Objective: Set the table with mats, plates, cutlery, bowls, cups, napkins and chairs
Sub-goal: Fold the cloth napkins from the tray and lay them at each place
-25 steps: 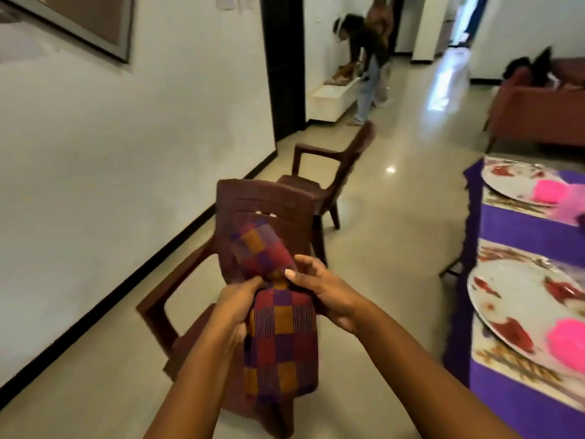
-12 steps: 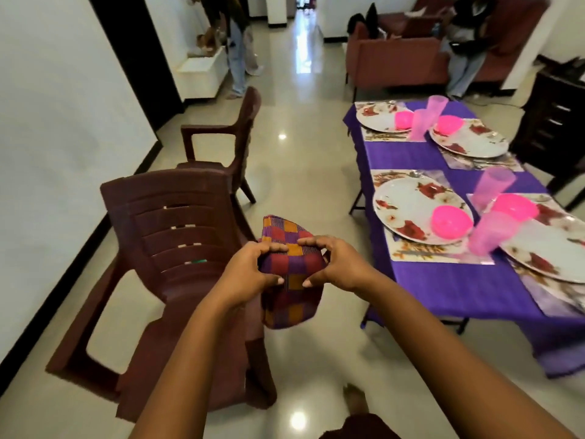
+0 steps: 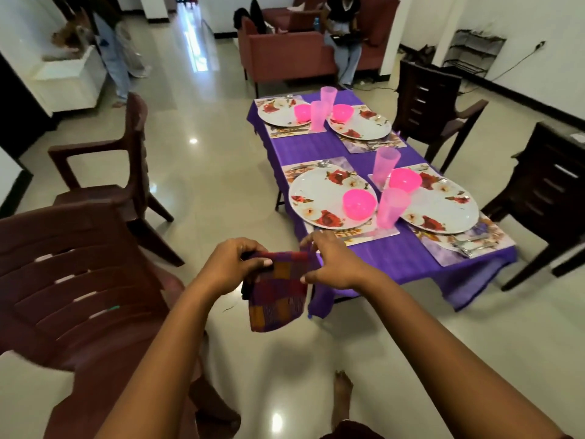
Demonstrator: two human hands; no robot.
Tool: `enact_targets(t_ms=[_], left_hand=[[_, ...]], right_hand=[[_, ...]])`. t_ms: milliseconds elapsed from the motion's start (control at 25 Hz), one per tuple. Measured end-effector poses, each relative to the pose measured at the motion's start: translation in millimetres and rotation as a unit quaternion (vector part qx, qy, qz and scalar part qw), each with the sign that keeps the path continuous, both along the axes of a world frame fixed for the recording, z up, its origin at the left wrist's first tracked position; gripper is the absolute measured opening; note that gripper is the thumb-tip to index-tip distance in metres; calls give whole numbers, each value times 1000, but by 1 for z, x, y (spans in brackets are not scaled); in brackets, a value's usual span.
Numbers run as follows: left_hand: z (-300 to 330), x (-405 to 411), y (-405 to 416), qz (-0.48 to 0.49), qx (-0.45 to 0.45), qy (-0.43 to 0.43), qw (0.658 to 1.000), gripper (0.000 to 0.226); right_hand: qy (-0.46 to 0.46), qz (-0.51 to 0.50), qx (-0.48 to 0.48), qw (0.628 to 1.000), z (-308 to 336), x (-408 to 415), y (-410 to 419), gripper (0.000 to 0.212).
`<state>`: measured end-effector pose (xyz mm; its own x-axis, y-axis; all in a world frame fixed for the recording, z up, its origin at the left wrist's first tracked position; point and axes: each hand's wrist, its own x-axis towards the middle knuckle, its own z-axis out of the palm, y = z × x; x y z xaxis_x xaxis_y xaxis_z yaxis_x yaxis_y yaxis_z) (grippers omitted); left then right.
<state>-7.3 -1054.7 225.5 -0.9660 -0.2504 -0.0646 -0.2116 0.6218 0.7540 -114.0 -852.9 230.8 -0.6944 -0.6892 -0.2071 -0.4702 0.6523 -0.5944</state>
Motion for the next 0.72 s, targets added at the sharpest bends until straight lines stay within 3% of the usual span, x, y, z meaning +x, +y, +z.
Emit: enact_targets(t_ms=[80,160,240,320,480,600,720], left_hand=[[1,-24,13,-98,-68,11,993,4],[2,-52,29,-123,-64,23,990,9],[2,-73,44,-67,117,23,991,20],[-12,-90,52,-22,268,-15,963,41],[-68,-117,55,-14,394,-124,911,51],[-99,-154,74,58,461,-140,875,40],[-126,-193,112,104,485,-122,860,50]], right_hand=[[50,-7,43,998,1,-7,2,75],[40,25,65,997,-1,-21,4,63],[-41,43,20,998,-7,-43,12,31],[-156,-9,-75,985,-13,-67,29,18],[-310,-170,-168,920,-42,-116,75,10],[-365,-272,-149,878,-84,-151,109,23],[-397,-375,-164,822,-118,-171,128,25]])
